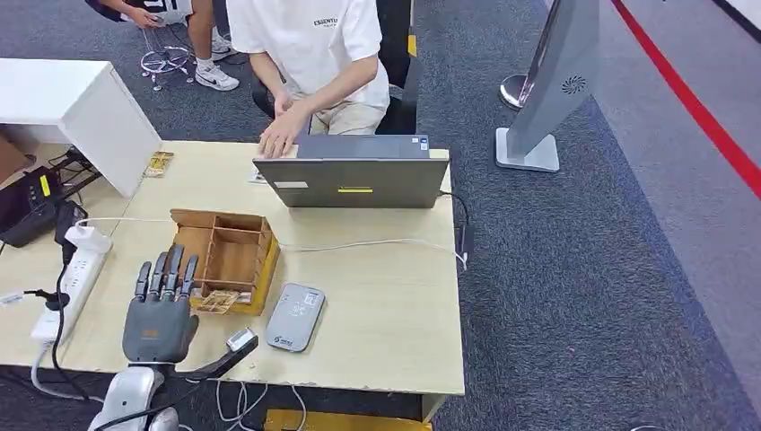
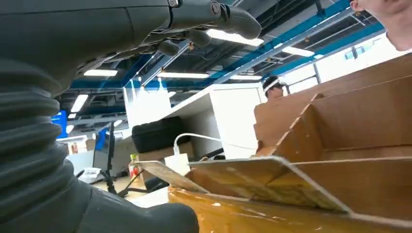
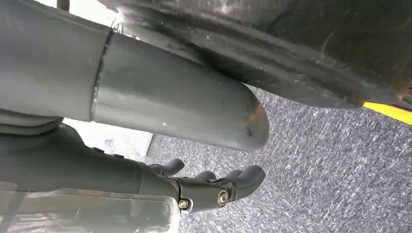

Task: Pass the card to the sensor for recognition and then transmit it.

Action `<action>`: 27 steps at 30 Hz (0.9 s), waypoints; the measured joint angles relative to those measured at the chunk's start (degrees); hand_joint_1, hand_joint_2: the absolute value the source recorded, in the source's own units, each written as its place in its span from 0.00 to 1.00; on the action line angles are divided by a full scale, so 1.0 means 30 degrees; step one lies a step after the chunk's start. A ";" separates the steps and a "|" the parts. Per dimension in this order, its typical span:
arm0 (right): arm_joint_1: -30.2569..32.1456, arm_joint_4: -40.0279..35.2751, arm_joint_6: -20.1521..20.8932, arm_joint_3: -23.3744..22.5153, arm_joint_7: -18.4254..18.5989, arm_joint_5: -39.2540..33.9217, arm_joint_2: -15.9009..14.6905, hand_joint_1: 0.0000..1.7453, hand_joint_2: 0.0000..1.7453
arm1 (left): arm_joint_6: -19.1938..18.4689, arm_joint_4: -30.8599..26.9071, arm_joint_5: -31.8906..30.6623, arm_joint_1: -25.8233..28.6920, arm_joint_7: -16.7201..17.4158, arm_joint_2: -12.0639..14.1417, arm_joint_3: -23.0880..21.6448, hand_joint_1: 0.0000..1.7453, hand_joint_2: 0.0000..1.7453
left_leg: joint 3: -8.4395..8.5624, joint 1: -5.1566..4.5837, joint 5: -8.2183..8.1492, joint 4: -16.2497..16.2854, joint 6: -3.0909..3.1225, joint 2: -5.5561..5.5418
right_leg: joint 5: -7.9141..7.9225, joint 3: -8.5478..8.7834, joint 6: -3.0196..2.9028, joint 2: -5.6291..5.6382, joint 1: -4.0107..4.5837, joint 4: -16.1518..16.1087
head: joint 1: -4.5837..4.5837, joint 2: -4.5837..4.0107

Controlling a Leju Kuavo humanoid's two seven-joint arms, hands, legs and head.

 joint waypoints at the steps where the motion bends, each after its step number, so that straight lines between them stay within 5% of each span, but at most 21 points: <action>1: -0.0001 -0.0030 0.0000 0.0015 0.0000 0.0000 -0.0015 0.00 0.00 | -0.0001 0.0059 0.0000 -0.0082 0.0000 -0.0103 -0.0022 0.00 1.00 | 0.0000 0.0000 0.0000 0.0000 0.0000 -0.0002 | 0.0000 0.0001 0.0000 -0.0001 0.0000 0.0000 | 0.0000 0.0000; 27: -0.0040 -0.0139 0.0000 0.0211 0.0058 0.0022 -0.0138 0.00 0.00 | 0.0014 0.0525 0.0495 -0.0142 -0.0547 -0.0314 -0.0291 0.00 1.00 | -0.0002 0.0000 0.0000 0.0000 0.0000 -0.0001 | 0.0000 0.0003 0.0000 -0.0001 0.0000 0.0000 | 0.0000 0.0000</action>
